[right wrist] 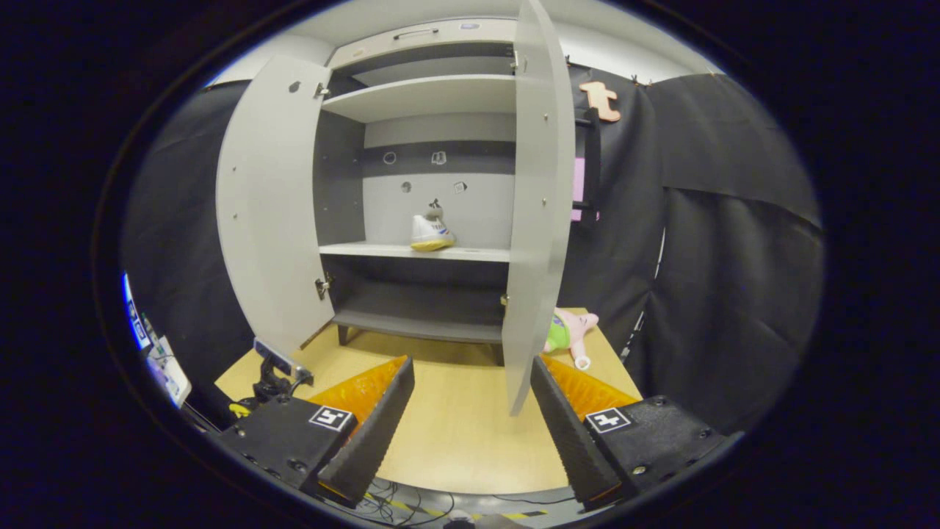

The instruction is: Grab one shoe with the right hand and put it into the shoe cabinet, grab the other shoe with the left hand and put it into the shoe cabinet; then close the right door with the right hand and the left door with the left hand.

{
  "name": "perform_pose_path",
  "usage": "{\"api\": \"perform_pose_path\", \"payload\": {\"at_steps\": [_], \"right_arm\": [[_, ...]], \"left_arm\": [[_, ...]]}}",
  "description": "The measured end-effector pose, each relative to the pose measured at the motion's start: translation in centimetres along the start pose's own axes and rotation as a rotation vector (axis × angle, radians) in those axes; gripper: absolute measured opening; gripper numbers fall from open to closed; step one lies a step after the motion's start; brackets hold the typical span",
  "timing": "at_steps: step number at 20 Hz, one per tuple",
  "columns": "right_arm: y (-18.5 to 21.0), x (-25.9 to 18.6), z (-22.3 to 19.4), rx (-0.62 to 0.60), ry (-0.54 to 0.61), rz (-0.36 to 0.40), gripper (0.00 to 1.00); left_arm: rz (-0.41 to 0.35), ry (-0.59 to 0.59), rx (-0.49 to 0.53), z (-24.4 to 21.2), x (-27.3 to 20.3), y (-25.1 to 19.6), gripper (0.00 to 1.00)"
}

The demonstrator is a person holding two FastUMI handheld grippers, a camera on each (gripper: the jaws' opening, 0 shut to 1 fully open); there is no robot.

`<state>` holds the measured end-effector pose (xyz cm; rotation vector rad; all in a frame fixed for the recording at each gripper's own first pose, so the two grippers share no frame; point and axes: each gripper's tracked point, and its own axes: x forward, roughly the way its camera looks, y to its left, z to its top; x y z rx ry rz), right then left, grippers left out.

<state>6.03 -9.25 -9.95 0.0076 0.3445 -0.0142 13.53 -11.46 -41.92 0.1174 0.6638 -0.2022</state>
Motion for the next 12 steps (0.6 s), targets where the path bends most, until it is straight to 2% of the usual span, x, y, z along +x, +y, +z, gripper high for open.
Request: {"api": "perform_pose_path", "payload": {"at_steps": [4, 5, 8, 11, 12], "right_arm": [[0.7, 1.0, -0.8, -0.006, 0.033, 0.028, 1.00], [0.9, 1.2, -0.9, -0.007, 0.038, 0.036, 1.00], [1.2, 2.1, -1.0, -0.007, 0.050, 0.043, 1.00], [1.4, 2.3, -0.6, -0.002, 0.047, 0.050, 1.00], [1.4, 2.4, -0.4, -0.001, 0.042, 0.052, 1.00]], "left_arm": [[0.035, 0.009, -0.005, 0.7, 4.1, 1.5, 0.94], [0.037, 0.013, -0.007, 1.0, 5.1, 1.8, 0.89], [-0.024, 0.031, -0.024, 1.4, 7.0, 0.6, 0.73], [0.021, 0.042, 0.000, 1.6, 7.1, 0.7, 0.19], [0.022, 0.059, 0.011, 1.6, 6.9, 0.7, 0.18]]}}
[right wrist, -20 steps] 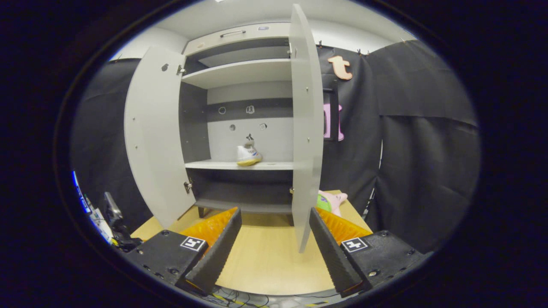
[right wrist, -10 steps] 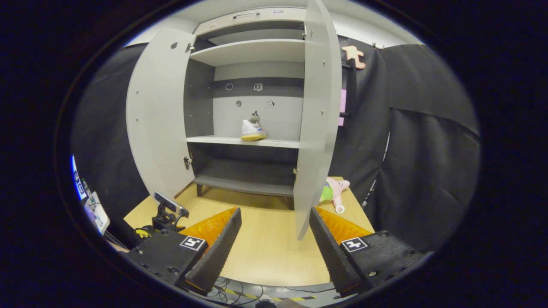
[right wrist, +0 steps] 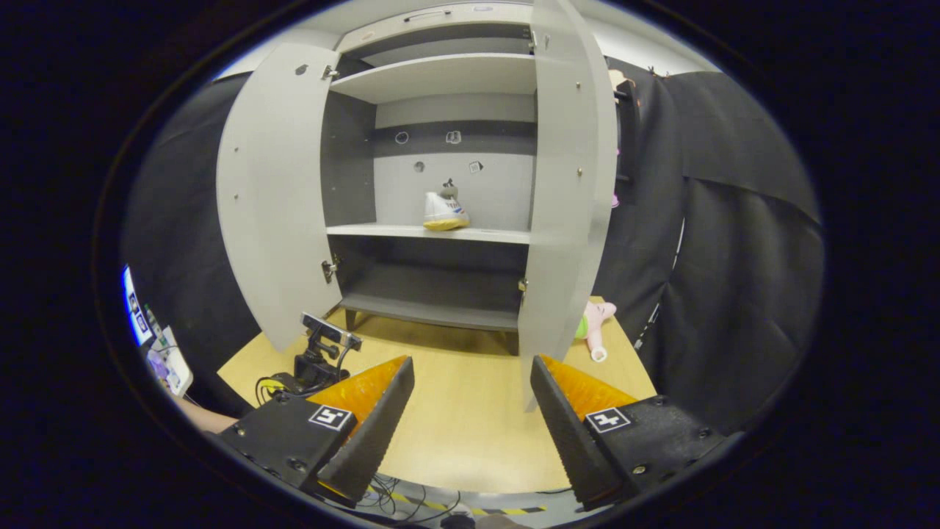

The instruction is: Grab one shoe with the right hand and put it into the shoe cabinet, grab the other shoe with the left hand and put it into the shoe cabinet; then close the right door with the right hand and the left door with the left hand.

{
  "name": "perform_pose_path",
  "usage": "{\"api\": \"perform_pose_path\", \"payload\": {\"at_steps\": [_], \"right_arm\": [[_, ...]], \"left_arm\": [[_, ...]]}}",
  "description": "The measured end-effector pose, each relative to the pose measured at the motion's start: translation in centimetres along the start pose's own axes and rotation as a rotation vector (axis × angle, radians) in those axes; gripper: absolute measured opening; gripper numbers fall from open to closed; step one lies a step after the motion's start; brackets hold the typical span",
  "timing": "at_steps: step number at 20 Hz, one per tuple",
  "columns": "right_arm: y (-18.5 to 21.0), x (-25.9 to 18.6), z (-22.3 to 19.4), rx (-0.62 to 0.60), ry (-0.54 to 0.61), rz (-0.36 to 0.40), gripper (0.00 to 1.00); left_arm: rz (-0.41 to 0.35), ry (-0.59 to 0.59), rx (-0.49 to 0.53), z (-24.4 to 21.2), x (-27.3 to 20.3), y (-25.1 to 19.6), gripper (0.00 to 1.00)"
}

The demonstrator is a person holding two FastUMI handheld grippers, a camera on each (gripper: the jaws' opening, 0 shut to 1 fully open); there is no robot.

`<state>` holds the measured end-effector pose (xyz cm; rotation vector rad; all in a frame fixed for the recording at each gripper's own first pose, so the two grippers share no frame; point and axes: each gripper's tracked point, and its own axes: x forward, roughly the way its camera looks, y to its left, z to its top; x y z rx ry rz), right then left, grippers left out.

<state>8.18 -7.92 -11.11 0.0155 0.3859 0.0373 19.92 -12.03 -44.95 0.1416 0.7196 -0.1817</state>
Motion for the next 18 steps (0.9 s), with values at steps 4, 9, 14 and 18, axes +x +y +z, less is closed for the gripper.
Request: {"api": "perform_pose_path", "payload": {"at_steps": [4, 9, 14, 18], "right_arm": [[0.5, 0.2, 1.4, 0.018, -0.033, 0.017, 1.00], [1.8, 0.3, 3.8, 0.025, -0.093, 0.052, 1.00], [3.4, 0.8, 6.1, 0.016, -0.153, 0.105, 1.00], [4.8, 2.0, 7.5, 0.013, -0.179, 0.161, 1.00]], "left_arm": [[0.017, -0.040, -0.006, 2.2, -3.0, 1.1, 0.10], [0.067, -0.156, -0.037, 8.6, -10.7, 3.6, 0.10], [0.113, -0.263, -0.079, 17.2, -16.4, 6.8, 0.10], [0.120, -0.345, -0.119, 25.0, -17.7, 7.5, 0.10]]}}
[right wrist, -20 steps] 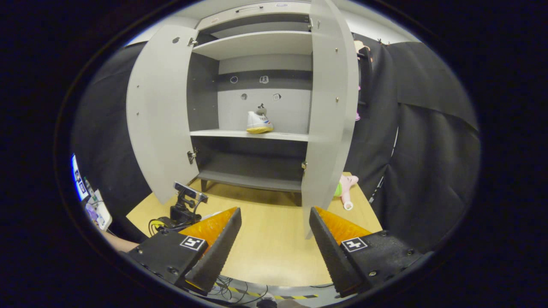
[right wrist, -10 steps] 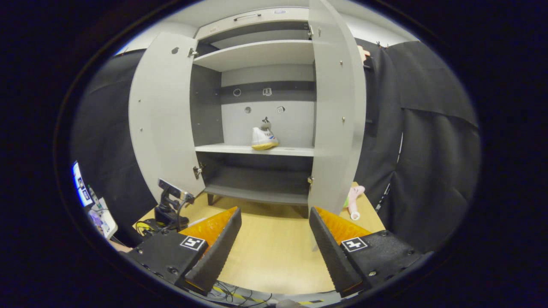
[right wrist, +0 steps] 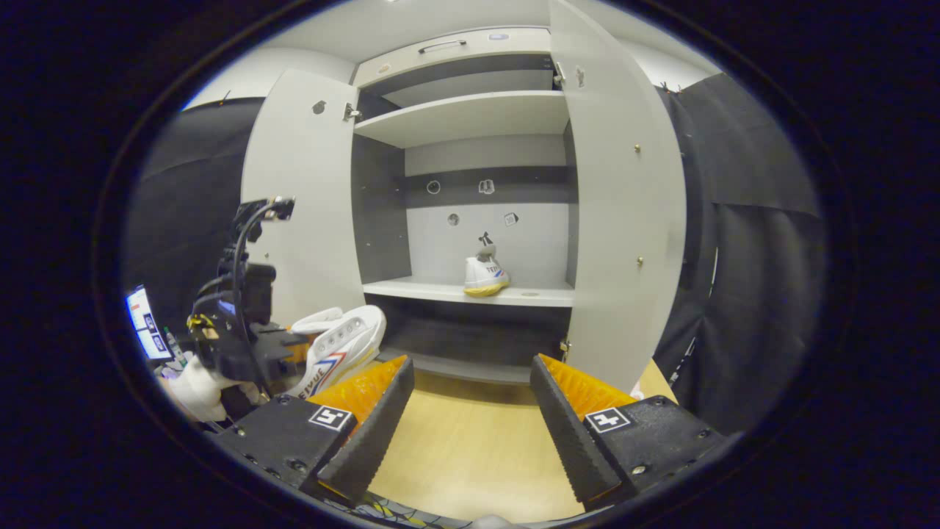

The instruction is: Grab one shoe with the right hand and put it into the shoe cabinet, grab the other shoe with the left hand and put it into the shoe cabinet; then close the right door with the right hand and the left door with the left hand.

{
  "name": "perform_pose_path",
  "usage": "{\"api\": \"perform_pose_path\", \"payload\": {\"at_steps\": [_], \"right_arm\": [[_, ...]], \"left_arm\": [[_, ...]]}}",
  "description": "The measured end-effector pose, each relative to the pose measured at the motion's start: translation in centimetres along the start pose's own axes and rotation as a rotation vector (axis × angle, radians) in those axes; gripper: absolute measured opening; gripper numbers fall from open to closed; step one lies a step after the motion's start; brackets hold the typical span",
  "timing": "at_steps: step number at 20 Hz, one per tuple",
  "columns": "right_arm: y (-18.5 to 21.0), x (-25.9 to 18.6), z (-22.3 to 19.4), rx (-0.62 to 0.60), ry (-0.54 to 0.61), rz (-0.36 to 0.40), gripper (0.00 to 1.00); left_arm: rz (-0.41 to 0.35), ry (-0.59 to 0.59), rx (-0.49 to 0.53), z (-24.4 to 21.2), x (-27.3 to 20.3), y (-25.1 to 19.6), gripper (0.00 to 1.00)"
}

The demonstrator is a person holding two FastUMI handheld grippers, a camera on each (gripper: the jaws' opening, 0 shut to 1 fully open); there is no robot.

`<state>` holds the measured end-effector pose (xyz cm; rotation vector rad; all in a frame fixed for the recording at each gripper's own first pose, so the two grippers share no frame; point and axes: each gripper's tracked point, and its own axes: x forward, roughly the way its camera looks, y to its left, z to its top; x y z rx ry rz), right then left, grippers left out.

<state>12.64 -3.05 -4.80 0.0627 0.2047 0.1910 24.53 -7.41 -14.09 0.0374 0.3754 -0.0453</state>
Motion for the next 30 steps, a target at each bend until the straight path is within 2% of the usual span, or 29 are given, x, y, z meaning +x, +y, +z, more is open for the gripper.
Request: {"api": "perform_pose_path", "payload": {"at_steps": [7, 9, 11, 13, 15, 19, 20, 21, 24, 25, 28, 29, 30], "right_arm": [[0.6, 2.1, 0.6, -0.017, -0.003, 0.074, 1.00], [0.5, 2.5, 0.4, -0.022, 0.001, 0.094, 1.00], [0.2, 2.6, -0.1, -0.025, 0.014, 0.102, 1.00], [-0.4, 2.6, -0.5, -0.030, 0.032, 0.103, 1.00], [-1.2, 2.4, -0.5, -0.036, 0.037, 0.098, 1.00], [-2.4, 1.9, -1.4, -0.035, 0.077, 0.091, 1.00], [-2.7, 1.7, -1.6, -0.032, 0.083, 0.089, 1.00], [-3.0, 1.6, -1.7, -0.029, 0.084, 0.081, 1.00], [-3.1, 1.8, -1.8, -0.014, 0.095, 0.080, 1.00], [-3.1, 1.9, -1.8, -0.012, 0.096, 0.081, 1.00], [-2.6, 1.9, -1.7, -0.016, 0.098, 0.099, 1.00], [-2.3, 1.9, -1.7, -0.018, 0.098, 0.104, 1.00], [-2.1, 1.9, -1.6, -0.021, 0.096, 0.111, 1.00]], "left_arm": [[0.020, -0.153, 0.064, 13.2, 7.7, -1.8, 0.10], [0.048, -0.184, 0.093, 16.1, 11.0, -2.2, 0.10], [0.066, -0.173, 0.077, 17.5, 14.8, -2.5, 0.10], [0.068, -0.138, 0.027, 17.6, 18.4, -3.0, 0.10], [0.099, -0.097, 0.022, 17.0, 21.3, -2.8, 0.10], [0.110, 0.027, 0.000, 13.8, 26.1, -3.0, 0.10], [0.107, 0.052, -0.002, 13.1, 26.6, -3.1, 0.10], [0.103, 0.073, -0.010, 12.9, 26.8, -3.2, 0.01], [0.076, 0.119, 0.000, 12.3, 26.8, -3.4, 0.04], [0.059, 0.133, -0.003, 12.0, 26.8, -3.6, 0.12], [0.060, 0.105, 0.014, 12.6, 26.0, -3.2, 0.19], [0.066, 0.083, 0.021, 13.5, 25.6, -2.9, 0.40], [0.061, 0.065, 0.014, 13.9, 25.2, -3.0, 0.32]]}}
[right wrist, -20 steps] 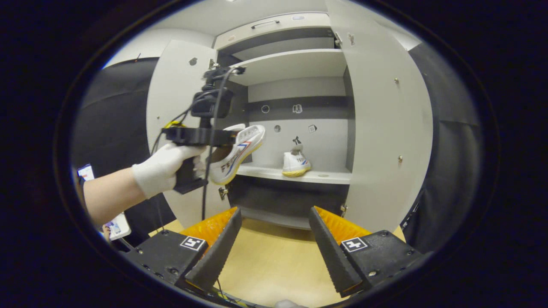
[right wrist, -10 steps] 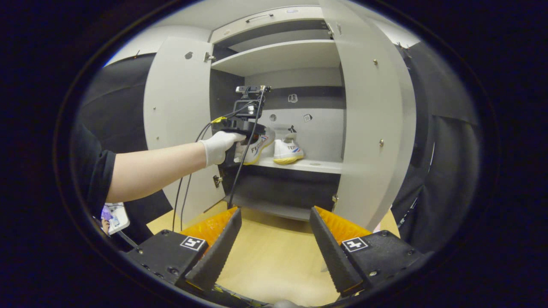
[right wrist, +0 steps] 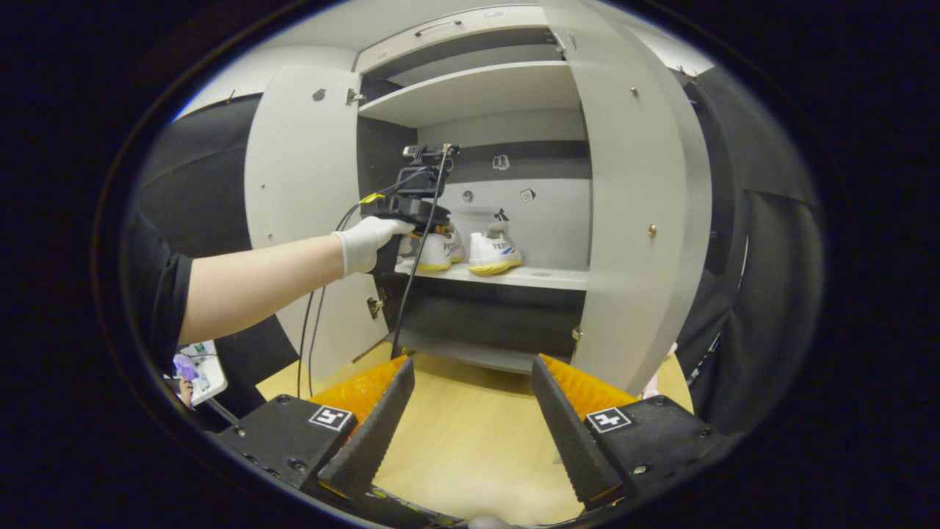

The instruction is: Grab one shoe with the right hand and put it into the shoe cabinet, grab the other shoe with the left hand and put it into the shoe cabinet; then close the right door with the right hand and the left door with the left hand.

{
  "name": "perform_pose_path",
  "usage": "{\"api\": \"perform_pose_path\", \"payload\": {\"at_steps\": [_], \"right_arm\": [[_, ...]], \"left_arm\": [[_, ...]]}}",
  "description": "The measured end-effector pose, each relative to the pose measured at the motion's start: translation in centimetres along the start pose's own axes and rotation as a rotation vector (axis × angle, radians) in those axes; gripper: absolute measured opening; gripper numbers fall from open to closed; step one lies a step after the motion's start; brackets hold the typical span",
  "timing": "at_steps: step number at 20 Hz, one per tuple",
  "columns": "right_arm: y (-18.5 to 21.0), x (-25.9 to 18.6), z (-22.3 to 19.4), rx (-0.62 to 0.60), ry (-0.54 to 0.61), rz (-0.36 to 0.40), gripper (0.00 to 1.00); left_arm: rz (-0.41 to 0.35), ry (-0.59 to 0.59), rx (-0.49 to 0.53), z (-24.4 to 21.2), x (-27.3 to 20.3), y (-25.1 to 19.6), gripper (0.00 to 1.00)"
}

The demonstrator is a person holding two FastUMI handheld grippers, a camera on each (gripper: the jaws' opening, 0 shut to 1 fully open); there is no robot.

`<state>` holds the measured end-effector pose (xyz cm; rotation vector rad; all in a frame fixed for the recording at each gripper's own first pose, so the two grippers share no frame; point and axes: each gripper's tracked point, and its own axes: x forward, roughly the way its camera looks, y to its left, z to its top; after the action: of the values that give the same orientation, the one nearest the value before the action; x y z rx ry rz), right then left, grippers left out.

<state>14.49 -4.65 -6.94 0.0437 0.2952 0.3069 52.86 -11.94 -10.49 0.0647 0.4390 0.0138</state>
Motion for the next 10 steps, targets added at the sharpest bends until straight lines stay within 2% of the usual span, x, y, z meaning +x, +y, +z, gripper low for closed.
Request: {"api": "perform_pose_path", "payload": {"at_steps": [2, 3, 4, 5, 6, 7, 10], "right_arm": [[0.1, 0.1, 0.3, -0.007, -0.008, -0.001, 1.00], [0.3, 0.1, 0.6, -0.008, -0.017, 0.000, 1.00], [0.4, 0.1, 0.8, -0.012, -0.025, -0.002, 1.00], [0.4, 0.1, 0.9, -0.016, -0.028, -0.006, 1.00], [0.5, 0.0, 1.0, -0.018, -0.032, -0.007, 1.00], [0.6, -0.1, 1.1, -0.017, -0.037, -0.011, 1.00], [0.7, -0.3, 2.1, -0.018, -0.061, -0.028, 1.00]], "left_arm": [[-0.010, -0.012, -0.002, 0.4, -0.8, -0.2, 0.27], [-0.011, -0.025, 0.002, 0.7, -1.0, -0.1, 0.51], [-0.004, -0.038, 0.011, 0.9, -1.4, 0.2, 0.46], [-0.012, -0.053, 0.012, 1.2, -1.9, 0.1, 0.89], [-0.011, -0.063, 0.010, 1.5, -2.5, 0.2, 0.91], [-0.008, -0.074, 0.009, 1.8, -2.9, 0.5, 0.98], [-0.003, -0.125, 0.012, 2.9, -5.1, 0.7, 0.97]]}}
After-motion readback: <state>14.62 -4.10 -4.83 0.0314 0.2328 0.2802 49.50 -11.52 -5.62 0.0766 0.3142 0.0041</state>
